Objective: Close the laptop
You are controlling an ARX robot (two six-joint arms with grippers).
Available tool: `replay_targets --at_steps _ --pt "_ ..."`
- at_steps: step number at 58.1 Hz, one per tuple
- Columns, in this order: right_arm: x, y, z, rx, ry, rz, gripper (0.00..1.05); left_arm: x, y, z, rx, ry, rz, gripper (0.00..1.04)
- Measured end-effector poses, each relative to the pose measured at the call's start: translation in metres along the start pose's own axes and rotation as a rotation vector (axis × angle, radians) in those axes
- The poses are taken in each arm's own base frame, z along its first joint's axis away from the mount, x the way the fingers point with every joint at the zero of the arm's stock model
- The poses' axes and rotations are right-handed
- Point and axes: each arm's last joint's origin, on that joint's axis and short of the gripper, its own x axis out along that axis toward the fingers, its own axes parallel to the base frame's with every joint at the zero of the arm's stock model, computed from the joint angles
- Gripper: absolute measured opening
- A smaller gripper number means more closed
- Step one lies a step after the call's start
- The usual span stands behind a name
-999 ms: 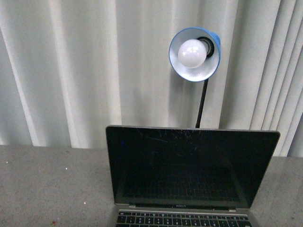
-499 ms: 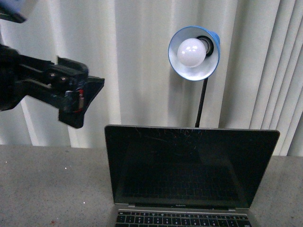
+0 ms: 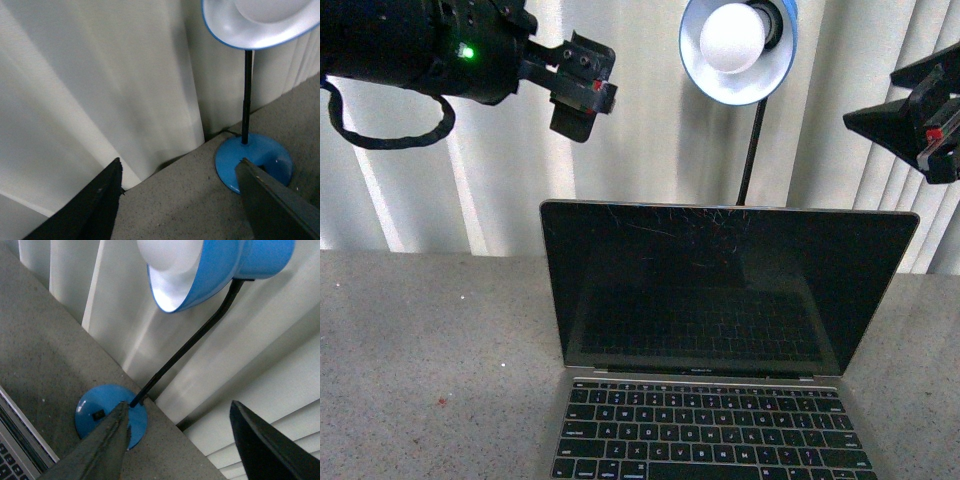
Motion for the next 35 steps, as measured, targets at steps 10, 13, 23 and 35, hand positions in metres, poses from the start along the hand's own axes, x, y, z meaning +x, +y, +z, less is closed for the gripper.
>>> replay_targets --at_steps 10,13,23,35 --pt "0.014 0.000 -0.004 -0.038 0.043 0.077 0.32 0.014 -0.013 -0.004 0.073 0.099 -0.044 0.40" --pt "0.017 0.001 -0.004 -0.057 0.056 0.099 0.23 0.016 -0.016 -0.007 0.080 0.131 -0.063 0.31" --pt "0.025 0.006 0.004 -0.123 0.070 0.158 0.03 0.021 -0.020 -0.020 0.125 0.213 -0.100 0.04" --pt "0.032 0.012 0.010 -0.167 0.080 0.190 0.03 0.028 -0.015 -0.018 0.155 0.224 -0.098 0.04"
